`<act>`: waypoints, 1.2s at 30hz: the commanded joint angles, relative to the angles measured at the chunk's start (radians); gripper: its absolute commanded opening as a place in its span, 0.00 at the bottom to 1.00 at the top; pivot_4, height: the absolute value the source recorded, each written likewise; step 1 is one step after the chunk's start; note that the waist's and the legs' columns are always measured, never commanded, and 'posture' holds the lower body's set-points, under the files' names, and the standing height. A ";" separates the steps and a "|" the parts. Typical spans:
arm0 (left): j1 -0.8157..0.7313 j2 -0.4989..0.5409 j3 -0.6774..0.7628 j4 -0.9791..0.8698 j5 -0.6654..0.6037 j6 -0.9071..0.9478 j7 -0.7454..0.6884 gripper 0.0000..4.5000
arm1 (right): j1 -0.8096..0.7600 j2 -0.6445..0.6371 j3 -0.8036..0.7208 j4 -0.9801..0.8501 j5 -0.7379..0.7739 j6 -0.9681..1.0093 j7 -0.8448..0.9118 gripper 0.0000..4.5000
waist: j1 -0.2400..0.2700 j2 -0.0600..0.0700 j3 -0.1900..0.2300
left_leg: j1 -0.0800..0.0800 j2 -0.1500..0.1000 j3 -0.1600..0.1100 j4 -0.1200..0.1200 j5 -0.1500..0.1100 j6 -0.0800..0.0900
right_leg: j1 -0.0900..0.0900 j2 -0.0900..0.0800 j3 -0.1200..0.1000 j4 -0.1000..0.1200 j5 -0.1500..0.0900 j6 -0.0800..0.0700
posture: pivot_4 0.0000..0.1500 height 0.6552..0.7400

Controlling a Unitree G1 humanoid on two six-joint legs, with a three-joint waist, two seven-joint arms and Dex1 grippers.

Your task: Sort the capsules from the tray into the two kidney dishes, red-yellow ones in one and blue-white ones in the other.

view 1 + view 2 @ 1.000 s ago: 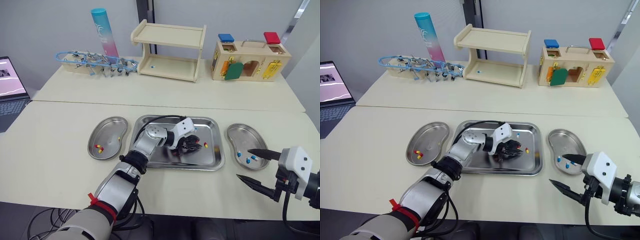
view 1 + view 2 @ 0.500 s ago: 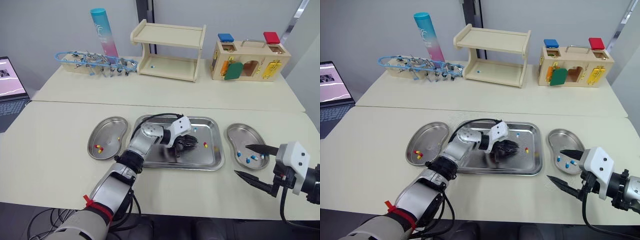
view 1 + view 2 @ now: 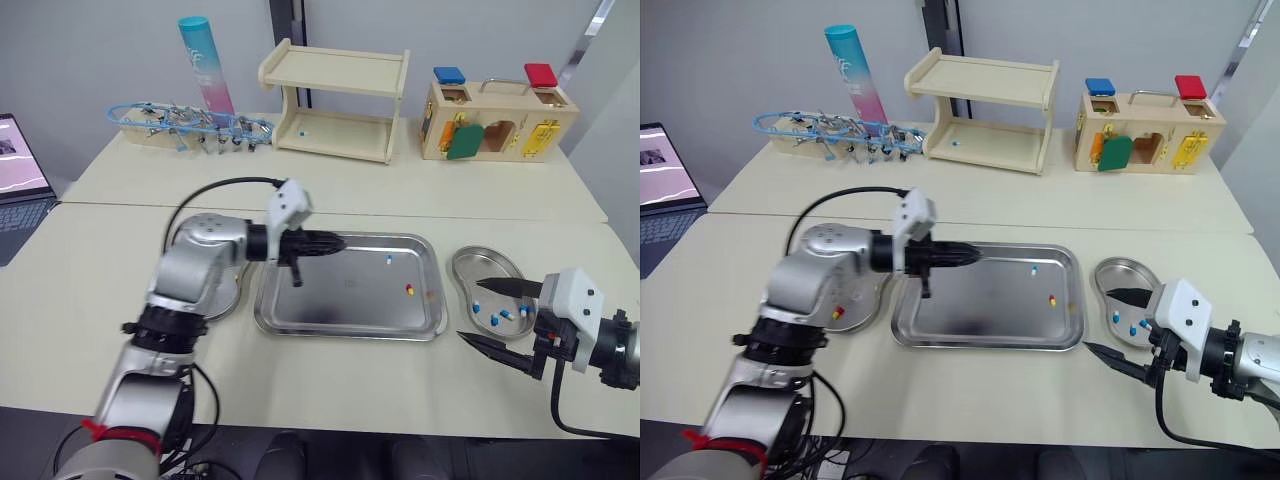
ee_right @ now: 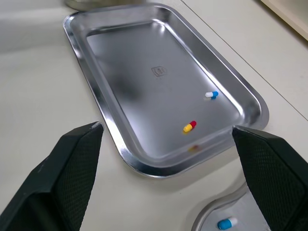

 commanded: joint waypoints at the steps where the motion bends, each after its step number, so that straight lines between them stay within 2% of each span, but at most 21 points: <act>1: 0.085 0.134 0.178 -0.075 -0.067 0.095 0.030 0.01 | -0.112 -0.009 0.084 -0.003 0.037 -0.010 0.023 1.00 | -0.012 0.000 0.000 | 0.000 0.000 0.000 0.000 0.000 0.000 | 0.000 0.000 0.000 0.000 0.000 0.000 | 1.00 1.00; 4: 0.208 0.241 0.282 -0.075 -0.069 0.102 0.051 0.01 | -0.239 0.013 0.190 0.028 0.045 -0.012 0.042 1.00 | -0.019 0.000 0.000 | 0.002 0.000 0.001 -0.001 0.000 0.001 | 0.000 0.000 0.001 0.000 0.000 0.000 | 1.00 1.00; 7: 0.321 0.296 0.374 -0.081 -0.085 0.133 0.084 0.01 | -0.348 0.050 0.280 0.052 0.068 -0.004 0.064 1.00 | -0.004 -0.001 0.001 | 0.001 0.000 0.000 -0.001 0.000 0.001 | 0.000 0.000 0.000 0.000 0.000 0.000 | 1.00 1.00; 15: 0.424 0.262 0.439 -0.033 -0.099 0.091 0.163 0.01 | -0.475 0.111 0.408 0.113 0.063 -0.014 0.107 1.00 | 0.017 -0.001 0.001 | 0.000 0.000 -0.001 -0.001 0.000 0.001 | -0.001 0.000 -0.001 0.000 0.000 0.000 | 1.00 1.00; 18: 0.415 0.266 0.437 -0.015 -0.124 0.066 0.149 0.17 | -0.483 0.116 0.419 0.126 0.054 -0.020 0.116 1.00 | 0.013 -0.001 0.001 | 0.000 0.001 0.000 -0.001 0.000 0.001 | -0.002 0.000 -0.001 0.000 0.000 0.000 | 1.00 1.00; 29: 0.369 0.295 0.449 0.029 -0.222 0.109 0.152 0.96 | -0.421 0.127 0.418 0.085 0.046 -0.024 0.086 1.00 | 0.012 -0.001 0.001 | 0.000 0.001 0.000 -0.001 0.000 0.001 | -0.003 0.000 0.000 0.001 0.000 0.000 | 1.00 1.00; 30: 0.367 0.298 0.450 0.035 -0.225 0.108 0.153 0.99 | -0.417 0.127 0.418 0.082 0.045 -0.024 0.084 1.00 | 0.012 -0.001 0.001 | 0.000 0.001 0.000 -0.001 0.000 0.001 | -0.003 0.000 0.000 0.001 0.000 0.000 | 1.00 1.00; 36: 0.349 0.319 0.481 0.049 -0.268 0.124 0.146 0.99 | -0.406 0.128 0.420 0.074 0.035 -0.031 0.072 1.00 | 0.011 -0.001 0.001 | 0.000 0.001 0.000 -0.001 0.000 0.001 | -0.003 0.000 0.000 0.001 0.000 0.000 | 1.00 1.00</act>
